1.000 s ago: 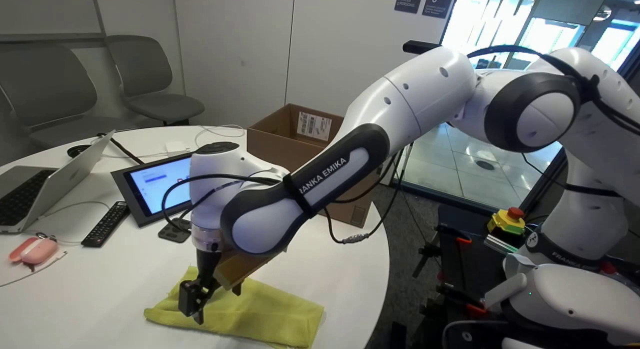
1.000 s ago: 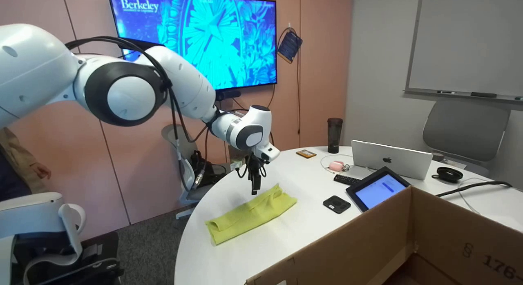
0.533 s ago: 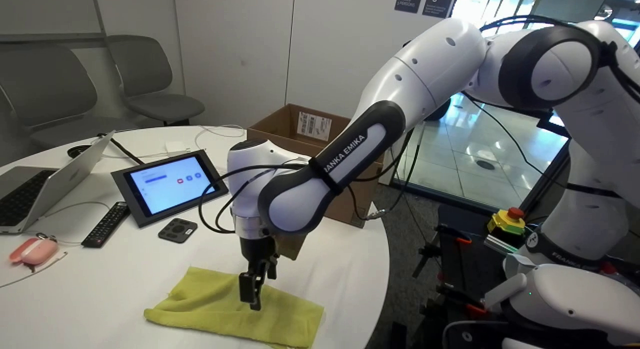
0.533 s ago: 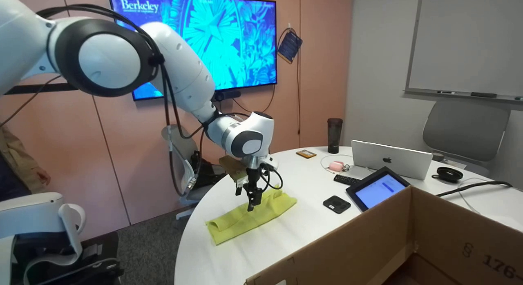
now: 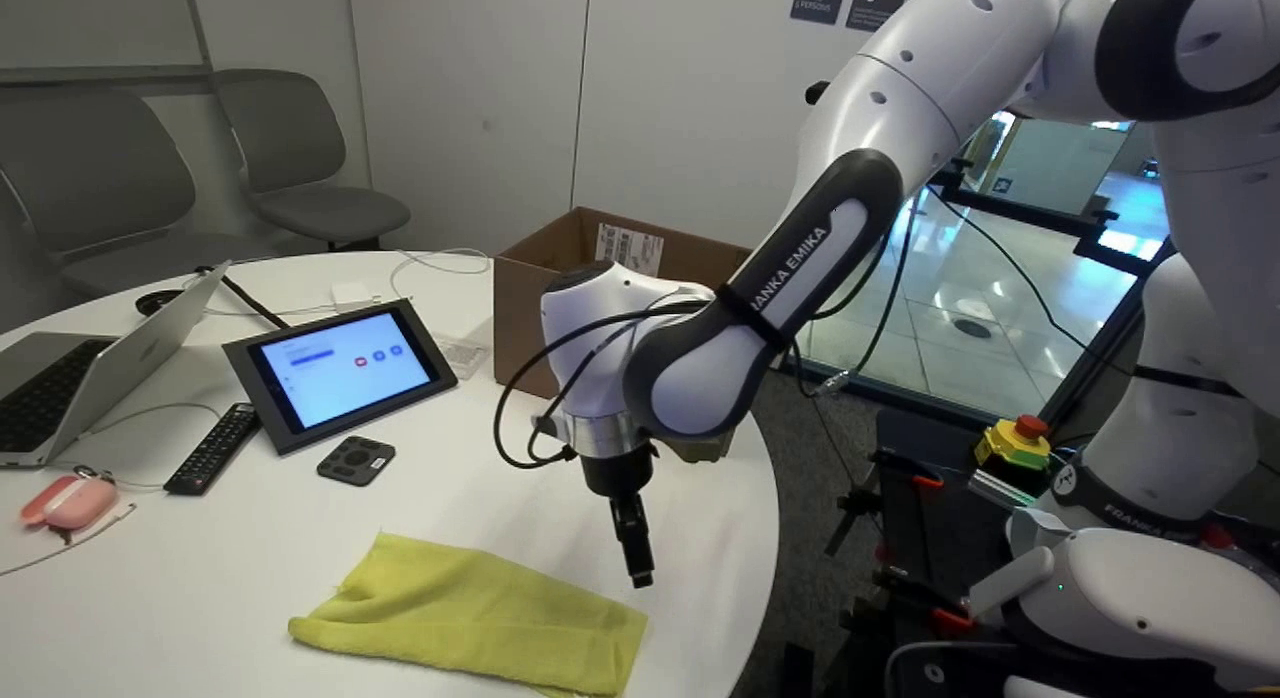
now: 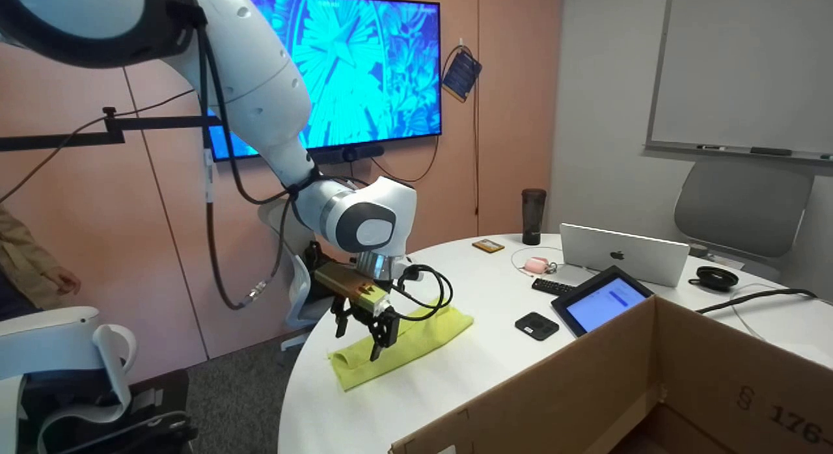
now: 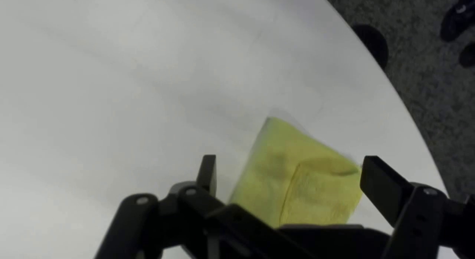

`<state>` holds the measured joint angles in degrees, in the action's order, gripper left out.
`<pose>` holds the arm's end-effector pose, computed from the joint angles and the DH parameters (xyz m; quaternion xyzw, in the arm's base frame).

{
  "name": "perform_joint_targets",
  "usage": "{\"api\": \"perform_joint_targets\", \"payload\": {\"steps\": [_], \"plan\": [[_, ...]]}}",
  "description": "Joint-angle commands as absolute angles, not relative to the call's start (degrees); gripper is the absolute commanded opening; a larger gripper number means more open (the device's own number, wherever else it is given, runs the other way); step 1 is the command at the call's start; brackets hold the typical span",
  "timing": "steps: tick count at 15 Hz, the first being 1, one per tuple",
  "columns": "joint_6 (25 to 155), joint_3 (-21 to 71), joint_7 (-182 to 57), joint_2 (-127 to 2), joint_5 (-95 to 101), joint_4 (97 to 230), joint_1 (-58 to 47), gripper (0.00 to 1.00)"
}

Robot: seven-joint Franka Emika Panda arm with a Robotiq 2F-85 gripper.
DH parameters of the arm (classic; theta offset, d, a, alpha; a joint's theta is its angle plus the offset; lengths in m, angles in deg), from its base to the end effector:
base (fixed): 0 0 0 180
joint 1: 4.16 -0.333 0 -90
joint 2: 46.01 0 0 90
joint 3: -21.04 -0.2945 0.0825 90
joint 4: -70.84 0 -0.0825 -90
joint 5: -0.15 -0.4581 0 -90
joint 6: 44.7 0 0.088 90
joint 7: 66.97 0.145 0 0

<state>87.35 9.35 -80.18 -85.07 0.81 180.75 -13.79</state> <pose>0.5565 0.2331 0.0041 -0.9461 -0.2851 0.1442 0.0527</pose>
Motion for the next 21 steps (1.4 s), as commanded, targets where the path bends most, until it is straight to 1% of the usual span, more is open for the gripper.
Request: {"api": "perform_joint_targets", "payload": {"steps": [1, 6, 10, 18, 21], "plan": [[89.7, 9.1, -86.8, -76.5, 6.1, 192.9, -12.9, 1.0], [94.0, 9.5, -91.2, -74.3, 15.8, 198.6, -14.3, 1.0], [98.5, 8.7, -94.6, -75.0, 22.5, 200.3, -15.2, 1.0], [107.3, 6.5, -106.3, -80.7, 30.4, 197.7, -16.4, 1.0], [110.0, 5.9, -110.5, -83.2, 29.9, 196.2, -16.2, 1.0]]}}
